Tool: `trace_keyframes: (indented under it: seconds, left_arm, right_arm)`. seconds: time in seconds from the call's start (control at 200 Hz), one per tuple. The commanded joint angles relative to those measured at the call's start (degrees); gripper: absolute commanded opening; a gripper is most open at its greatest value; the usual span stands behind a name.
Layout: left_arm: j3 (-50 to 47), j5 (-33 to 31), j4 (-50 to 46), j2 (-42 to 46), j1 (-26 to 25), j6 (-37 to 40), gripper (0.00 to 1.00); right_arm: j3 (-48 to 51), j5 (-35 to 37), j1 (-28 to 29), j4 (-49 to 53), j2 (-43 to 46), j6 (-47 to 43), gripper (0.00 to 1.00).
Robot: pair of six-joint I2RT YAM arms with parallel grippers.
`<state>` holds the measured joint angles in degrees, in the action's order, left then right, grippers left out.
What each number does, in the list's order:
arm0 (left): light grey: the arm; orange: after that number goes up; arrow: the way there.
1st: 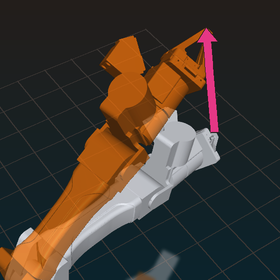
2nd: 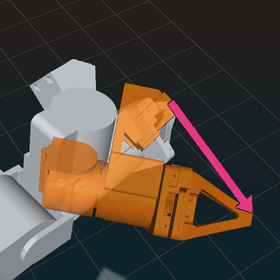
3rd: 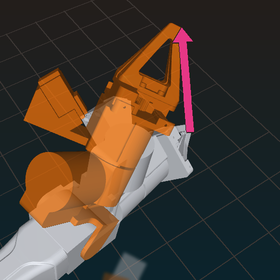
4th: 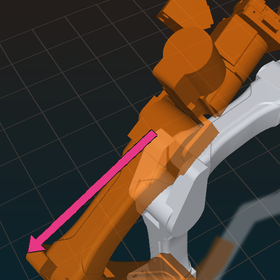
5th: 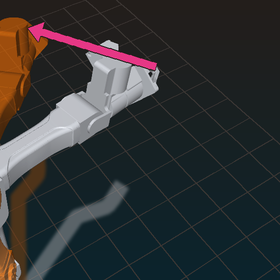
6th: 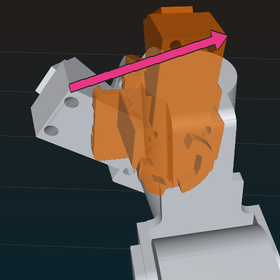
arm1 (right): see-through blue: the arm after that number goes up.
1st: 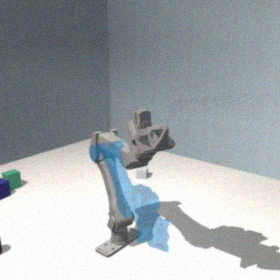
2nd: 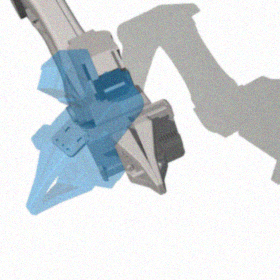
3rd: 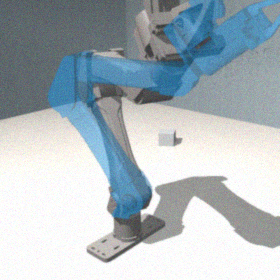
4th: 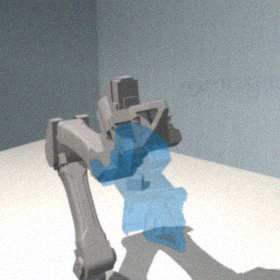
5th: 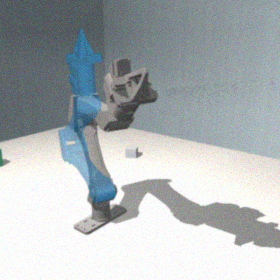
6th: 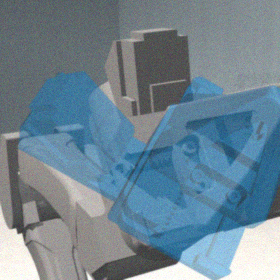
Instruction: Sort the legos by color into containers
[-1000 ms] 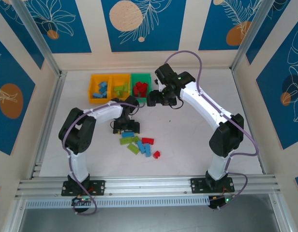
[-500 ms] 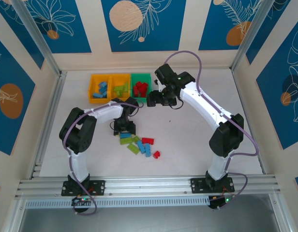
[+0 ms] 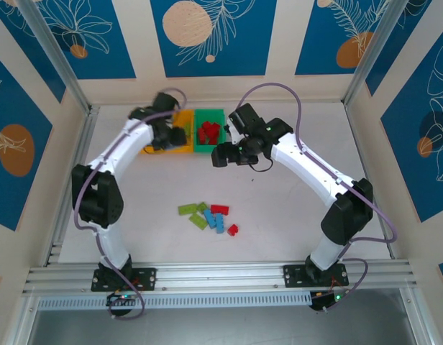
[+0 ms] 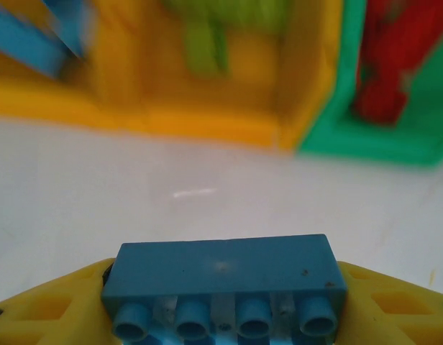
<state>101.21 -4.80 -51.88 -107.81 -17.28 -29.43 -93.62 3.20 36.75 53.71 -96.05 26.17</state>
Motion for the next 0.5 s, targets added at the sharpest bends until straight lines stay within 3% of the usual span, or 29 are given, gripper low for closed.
trace_keyframes:
  seconds: [0.0, 0.26, 0.495]
  left_arm:
    - [7.7, -2.4, -1.6, -6.4, 6.4, 0.7, 0.56]
    - [30.4, -1.0, -3.6, -22.9, 12.5, -1.1, 0.58]
    - [38.4, 0.4, -5.6, -27.2, 14.3, -1.5, 0.83]
  right_arm:
    - [1.2, 1.1, -0.2, -1.0, 1.4, 1.9, 0.79]
    - [1.1, 2.3, -1.2, -1.0, 1.5, 2.4, 0.79]
    - [0.8, 2.1, -1.7, -1.2, 1.3, 2.3, 0.8]
